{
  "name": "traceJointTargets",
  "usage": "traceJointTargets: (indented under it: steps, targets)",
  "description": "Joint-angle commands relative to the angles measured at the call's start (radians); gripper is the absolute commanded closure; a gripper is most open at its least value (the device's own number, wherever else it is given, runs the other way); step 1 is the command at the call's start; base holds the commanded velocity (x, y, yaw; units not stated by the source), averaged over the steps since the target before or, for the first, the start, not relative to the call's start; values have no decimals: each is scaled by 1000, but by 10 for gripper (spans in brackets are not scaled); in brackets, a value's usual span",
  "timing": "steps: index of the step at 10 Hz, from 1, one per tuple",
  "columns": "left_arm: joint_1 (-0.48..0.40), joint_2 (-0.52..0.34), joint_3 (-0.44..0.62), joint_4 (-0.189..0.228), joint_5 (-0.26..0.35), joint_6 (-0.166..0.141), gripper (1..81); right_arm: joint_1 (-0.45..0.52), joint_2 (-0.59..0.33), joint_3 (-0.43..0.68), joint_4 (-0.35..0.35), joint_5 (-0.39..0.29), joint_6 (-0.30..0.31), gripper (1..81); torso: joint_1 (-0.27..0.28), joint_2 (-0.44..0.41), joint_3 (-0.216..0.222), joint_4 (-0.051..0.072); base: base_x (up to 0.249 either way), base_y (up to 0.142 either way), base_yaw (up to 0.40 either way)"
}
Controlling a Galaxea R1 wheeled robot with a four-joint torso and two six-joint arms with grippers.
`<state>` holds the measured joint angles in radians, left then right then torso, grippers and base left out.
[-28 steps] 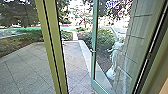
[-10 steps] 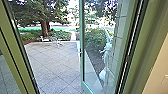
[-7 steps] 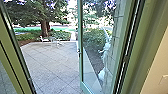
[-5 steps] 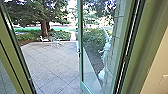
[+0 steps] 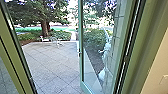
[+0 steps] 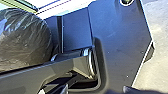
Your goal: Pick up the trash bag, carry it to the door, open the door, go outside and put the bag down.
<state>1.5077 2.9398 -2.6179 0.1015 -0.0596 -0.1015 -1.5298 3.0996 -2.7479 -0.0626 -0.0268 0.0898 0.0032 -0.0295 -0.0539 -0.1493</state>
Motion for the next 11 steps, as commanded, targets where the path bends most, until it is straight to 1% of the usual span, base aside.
traceJointTargets:
  steps: [1, 2, 4, 11]
  targets:
    - [-51, -5, 4, 0, 47, 5, 811, 42, 9, 7, 0, -58, -5, 10, 0, 0, 0, 0, 0, 0, 0]
    - [-51, -5, 4, 0, 47, 5, 811, 42, 9, 7, 0, -58, -5, 10, 0, 0, 0, 0, 0, 0, 0]
    - [-51, -5, 4, -2, 47, 5, 811, 41, 9, 7, 0, -58, -5, 10, -1, 0, 0, 0, 90, 0, 0]
    - [-51, -4, 4, -2, 46, 3, 811, 41, 7, 7, 0, -58, -5, 10, -1, -1, 0, 0, 128, 0, 0]
